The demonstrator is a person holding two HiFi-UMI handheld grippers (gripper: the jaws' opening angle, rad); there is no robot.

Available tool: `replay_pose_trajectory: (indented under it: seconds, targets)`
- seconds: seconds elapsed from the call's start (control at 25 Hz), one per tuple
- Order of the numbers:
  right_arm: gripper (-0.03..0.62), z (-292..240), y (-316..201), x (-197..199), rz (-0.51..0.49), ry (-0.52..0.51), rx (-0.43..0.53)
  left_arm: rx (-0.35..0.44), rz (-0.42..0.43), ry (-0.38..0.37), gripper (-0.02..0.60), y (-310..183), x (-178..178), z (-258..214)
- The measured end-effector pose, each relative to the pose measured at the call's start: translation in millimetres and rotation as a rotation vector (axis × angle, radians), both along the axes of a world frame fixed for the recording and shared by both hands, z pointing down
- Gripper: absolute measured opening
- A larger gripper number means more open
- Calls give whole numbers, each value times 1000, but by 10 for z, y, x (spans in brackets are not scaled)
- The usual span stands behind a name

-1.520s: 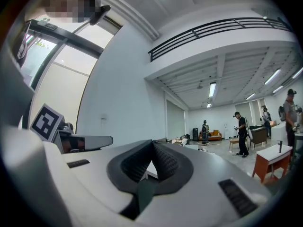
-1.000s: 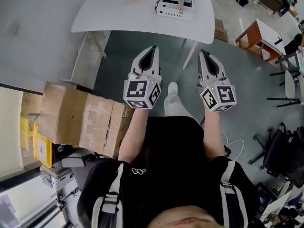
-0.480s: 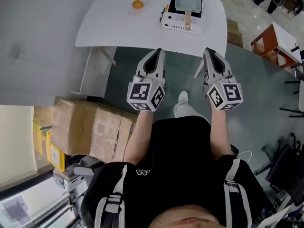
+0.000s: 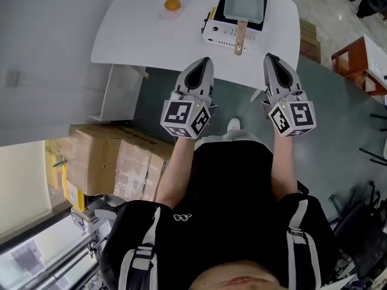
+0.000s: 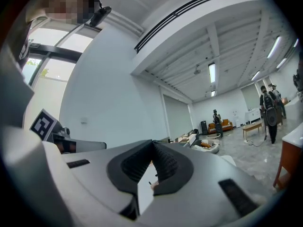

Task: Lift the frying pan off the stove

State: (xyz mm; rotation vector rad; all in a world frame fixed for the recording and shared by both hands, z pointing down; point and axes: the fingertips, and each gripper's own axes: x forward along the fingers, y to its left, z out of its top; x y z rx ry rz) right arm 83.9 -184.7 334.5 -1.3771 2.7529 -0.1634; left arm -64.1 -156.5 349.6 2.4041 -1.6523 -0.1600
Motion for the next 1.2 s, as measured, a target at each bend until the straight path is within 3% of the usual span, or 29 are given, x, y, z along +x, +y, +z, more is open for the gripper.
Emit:
replay_pose_trajectory:
  seconds: [0.32,0.56,0.96,1.2]
  targets:
    - [2,93,-382,-76,-89,-9,-24,-41,20,65,-6,-347,62,137]
    - [2,206,-442,-259,-207,-25,-64,-51,101,146,-6,-599,165,184]
    - [3,284,-734,-93,-143,-21,-72,-136,136,136,8,-1056,182,408]
    - [5,488,-853,-189,-185,-80,-146,-238,195,177,8,-1167,205,707]
